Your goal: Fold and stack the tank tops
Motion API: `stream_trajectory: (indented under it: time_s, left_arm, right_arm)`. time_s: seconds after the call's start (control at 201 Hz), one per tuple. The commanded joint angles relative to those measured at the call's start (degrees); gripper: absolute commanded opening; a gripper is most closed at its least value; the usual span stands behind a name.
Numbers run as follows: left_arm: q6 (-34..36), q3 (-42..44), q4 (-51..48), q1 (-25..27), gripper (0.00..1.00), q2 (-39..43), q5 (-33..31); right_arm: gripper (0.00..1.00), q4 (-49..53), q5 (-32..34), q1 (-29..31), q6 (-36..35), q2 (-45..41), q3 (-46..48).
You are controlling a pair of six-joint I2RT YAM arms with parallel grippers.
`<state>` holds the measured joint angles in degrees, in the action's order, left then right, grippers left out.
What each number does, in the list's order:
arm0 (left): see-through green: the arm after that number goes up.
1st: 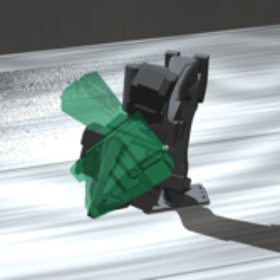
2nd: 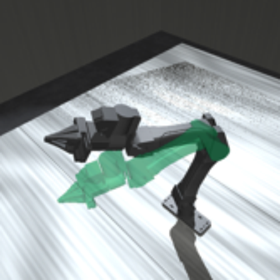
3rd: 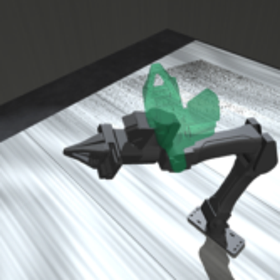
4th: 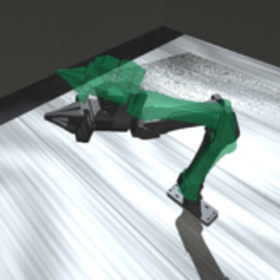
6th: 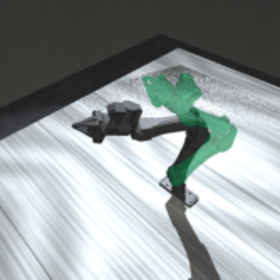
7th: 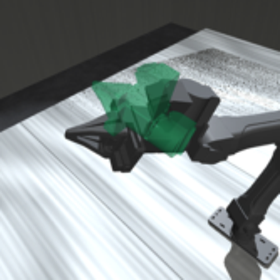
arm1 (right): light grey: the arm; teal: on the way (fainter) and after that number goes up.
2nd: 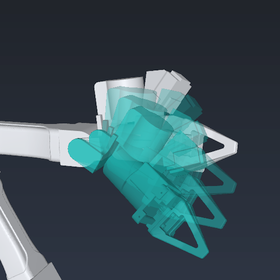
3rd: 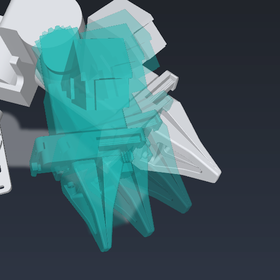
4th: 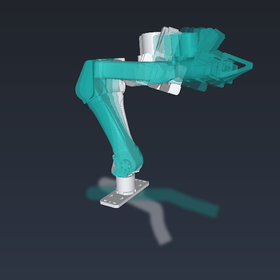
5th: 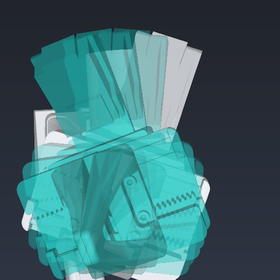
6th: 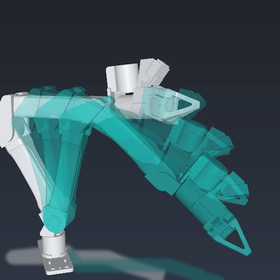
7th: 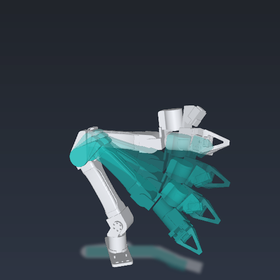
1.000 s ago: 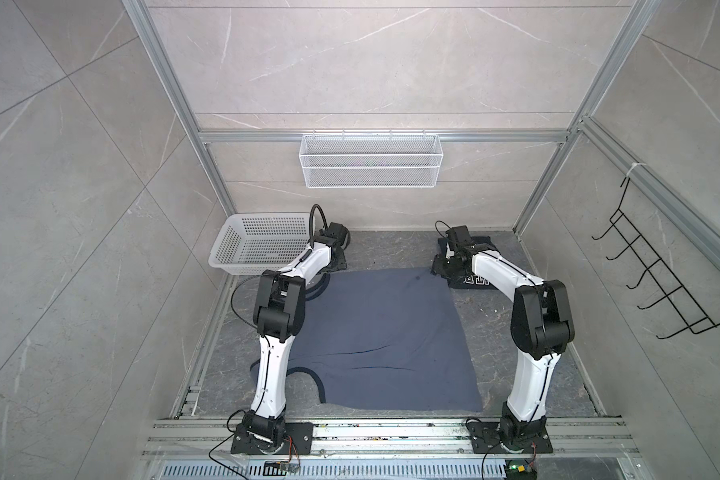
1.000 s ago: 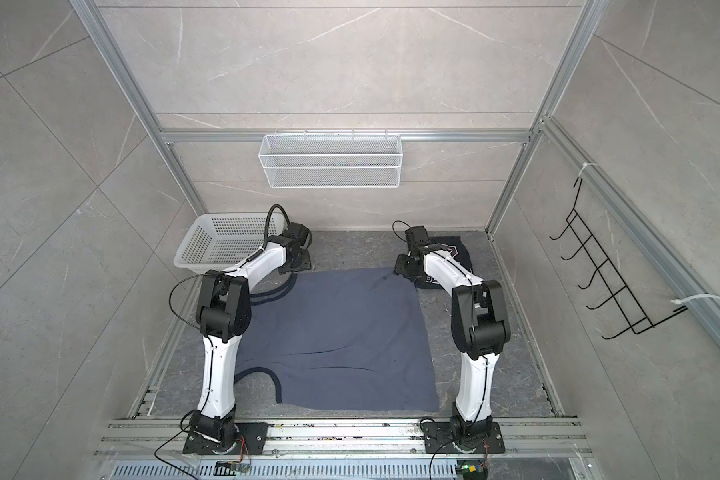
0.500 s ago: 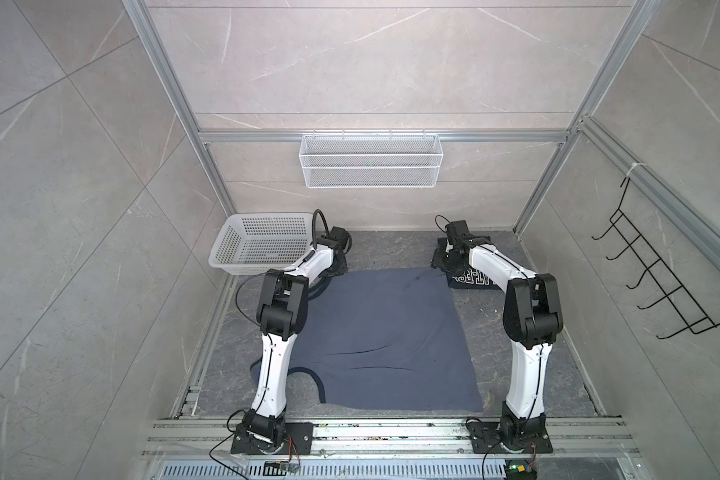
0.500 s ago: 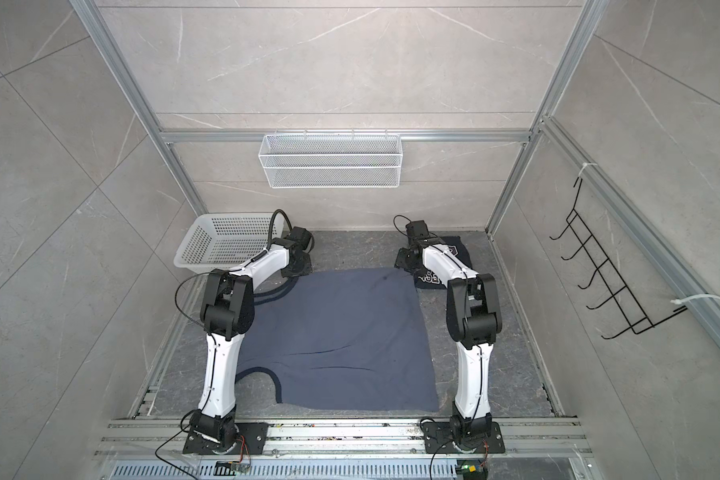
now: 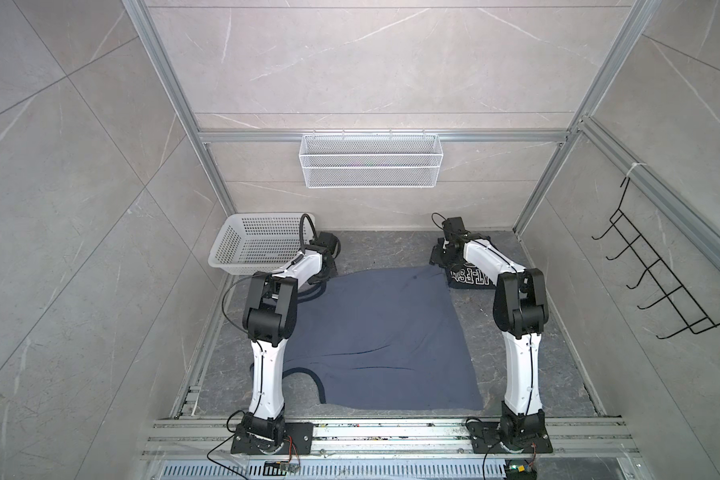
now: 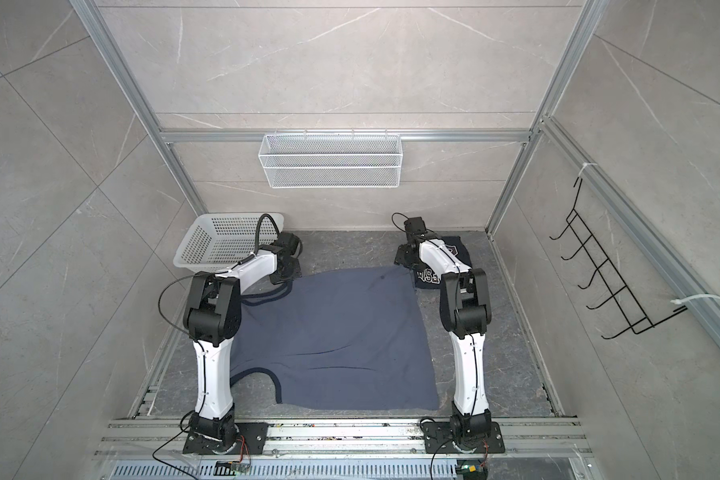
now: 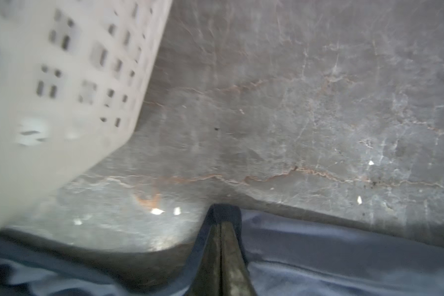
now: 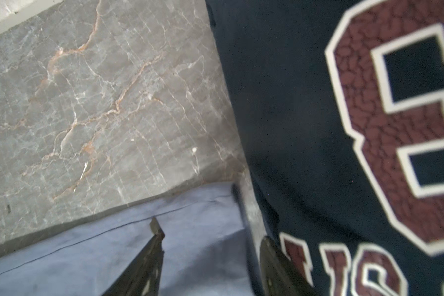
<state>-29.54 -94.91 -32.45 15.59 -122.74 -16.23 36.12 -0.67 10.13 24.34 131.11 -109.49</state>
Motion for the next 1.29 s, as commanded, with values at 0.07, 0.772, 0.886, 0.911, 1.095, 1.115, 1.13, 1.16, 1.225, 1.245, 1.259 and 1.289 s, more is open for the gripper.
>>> stream_trajectory:
  time_s: [0.07,0.772,0.886,0.911,1.095,1.115,1.13,1.16,1.225,1.245,1.259,1.289]
  left_arm:
    - [0.4,-1.0,3.5,-0.9,0.0,4.1,0.6]
    - [0.4,0.2,5.3,-1.8,0.0,4.8,3.2]
    - [0.7,1.8,6.7,-1.9,0.0,6.6,4.0]
    - [0.8,2.2,6.9,-2.0,0.0,7.0,4.1]
    - [0.8,6.2,9.2,-2.1,0.0,11.7,4.4]
    - [0.8,6.6,9.4,-2.3,0.0,12.3,4.4]
    - [0.6,6.9,9.5,-2.3,0.0,12.6,4.5]
    - [0.5,7.6,10.0,-2.5,0.0,13.4,4.6]
    - [0.4,8.8,11.0,-2.8,0.0,14.8,5.3]
    - [0.5,9.0,11.2,-2.8,0.0,15.0,5.5]
    - [0.6,9.0,11.1,-2.8,0.0,15.1,5.7]
    - [0.6,9.0,11.0,-2.8,0.0,15.3,6.1]
  right_arm:
    - [0.59,2.5,-3.2,0.0,-1.6,4.3,-4.9]
    - [0.11,7.5,-4.2,0.3,-1.4,12.5,-17.5]
    - [0.0,6.1,-2.6,0.2,-1.8,9.1,-14.8]
    - [0.0,5.7,-2.3,0.2,-1.8,8.3,-14.2]
    - [0.0,0.6,-1.0,-1.0,-1.1,0.6,-6.6]
    - [0.0,-0.3,-1.0,-1.3,-0.9,-0.2,-5.6]
    - [0.0,-0.8,-1.0,-1.4,-0.8,-0.7,-4.9]
    - [0.0,-1.7,-1.1,-1.8,-0.6,-1.7,-3.8]
    - [0.0,-2.3,-2.1,-2.4,-0.6,-2.6,-2.8]
    - [0.0,-2.3,-2.6,-2.4,-0.6,-2.7,-2.7]
    - [0.0,-2.3,-3.1,-2.5,-0.7,-2.8,-2.8]
    - [0.0,-2.1,-3.8,-2.5,-0.8,-2.9,-2.8]
